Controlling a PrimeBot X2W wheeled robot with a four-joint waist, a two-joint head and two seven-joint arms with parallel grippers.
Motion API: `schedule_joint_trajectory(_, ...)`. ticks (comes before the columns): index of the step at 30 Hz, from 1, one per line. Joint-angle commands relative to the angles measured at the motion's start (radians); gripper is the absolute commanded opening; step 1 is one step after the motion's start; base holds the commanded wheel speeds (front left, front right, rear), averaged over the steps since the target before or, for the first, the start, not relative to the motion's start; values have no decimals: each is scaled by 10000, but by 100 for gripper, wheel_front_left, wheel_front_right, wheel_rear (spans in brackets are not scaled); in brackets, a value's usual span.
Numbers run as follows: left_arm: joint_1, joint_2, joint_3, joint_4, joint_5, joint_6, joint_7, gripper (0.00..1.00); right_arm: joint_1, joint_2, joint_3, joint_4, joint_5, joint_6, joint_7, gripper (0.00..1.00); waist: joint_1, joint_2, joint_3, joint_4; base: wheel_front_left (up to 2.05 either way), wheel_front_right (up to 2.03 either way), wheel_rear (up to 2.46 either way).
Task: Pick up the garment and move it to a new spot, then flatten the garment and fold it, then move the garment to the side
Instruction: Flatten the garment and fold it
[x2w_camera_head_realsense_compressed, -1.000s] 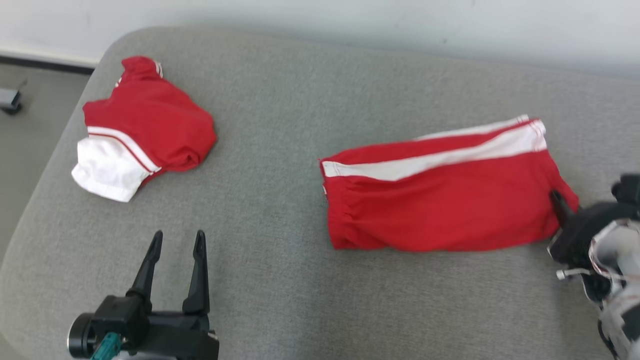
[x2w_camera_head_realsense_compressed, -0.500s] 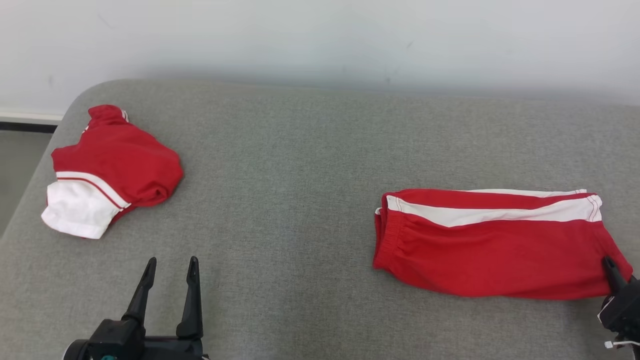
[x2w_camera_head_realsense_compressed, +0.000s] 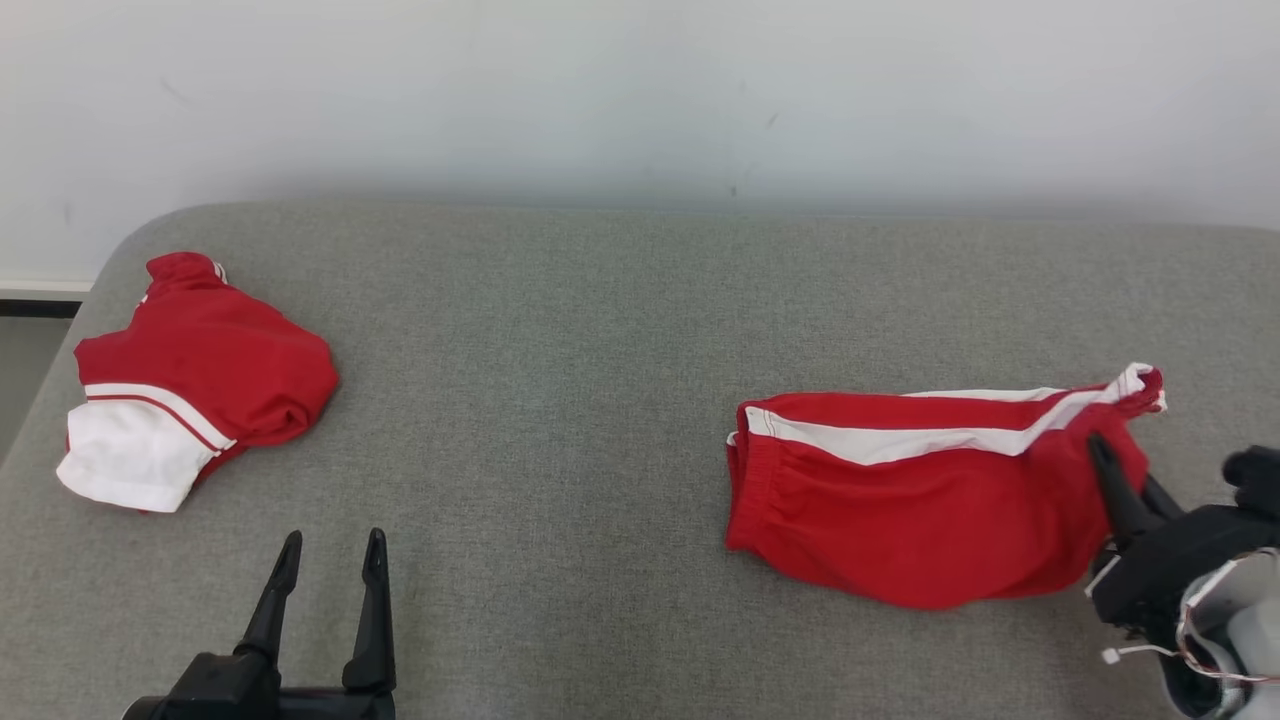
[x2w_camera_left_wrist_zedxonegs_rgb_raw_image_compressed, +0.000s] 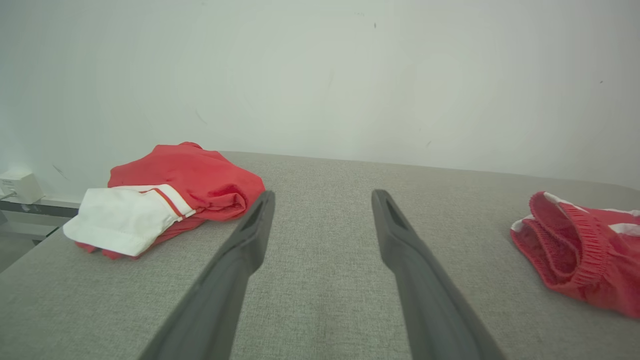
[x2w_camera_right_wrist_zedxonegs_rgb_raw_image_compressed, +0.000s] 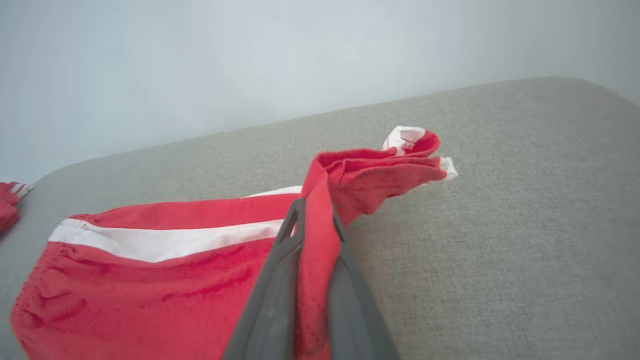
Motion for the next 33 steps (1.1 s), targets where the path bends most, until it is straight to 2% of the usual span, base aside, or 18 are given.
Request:
schedule_joint_trajectory(1, 107, 43, 18, -13, 53, 13, -32, 100, 175, 152, 2, -294, -146, -23, 79, 0, 1, 0, -44, -3, 0, 0, 0)
schedule_joint_trajectory(7, -19, 30, -52, 34, 15, 13, -32, 100, 417, 880, 50, -1814, -723, -23, 650, 0, 1, 0, -59, 177, 0, 0, 0)
schedule_joint_trajectory(12, -250, -1, -167, 91, -42, 13, -32, 100, 491, 1737, 371, -2633, -1212, -24, 1268, 0, 1, 0, 84, 548, 0, 0, 0)
schedule_joint_trajectory(23, -576, -79, -383, 257, -181, 13, -32, 100, 852, 2784, 586, -2553, -1742, -24, 1650, 0, 1, 0, 424, 1263, 0, 0, 0)
schedule_joint_trajectory(30, -520, -114, -264, 296, -222, 13, -32, 100, 1209, 3174, 752, -2427, -1947, -24, 1486, 0, 1, 0, 481, 1294, 0, 0, 0)
schedule_joint_trajectory(31, -501, -118, -245, 303, -217, 13, -32, 100, 1216, 3197, 755, -2406, -1957, -24, 1457, 6, 1, 0, 475, 1269, 0, 0, 0)
schedule_joint_trajectory(32, -492, -123, -217, 316, -216, 13, -32, 100, 1193, 3193, 715, -2430, -2013, -24, 1312, 44, 1, 0, 464, 1230, 0, 0, 0)
schedule_joint_trajectory(33, -485, -127, -213, 329, -208, 13, -32, 100, 1180, 3177, 662, -2445, -2032, -24, 1226, 100, 1, 0, 450, 1196, 0, 0, 0)
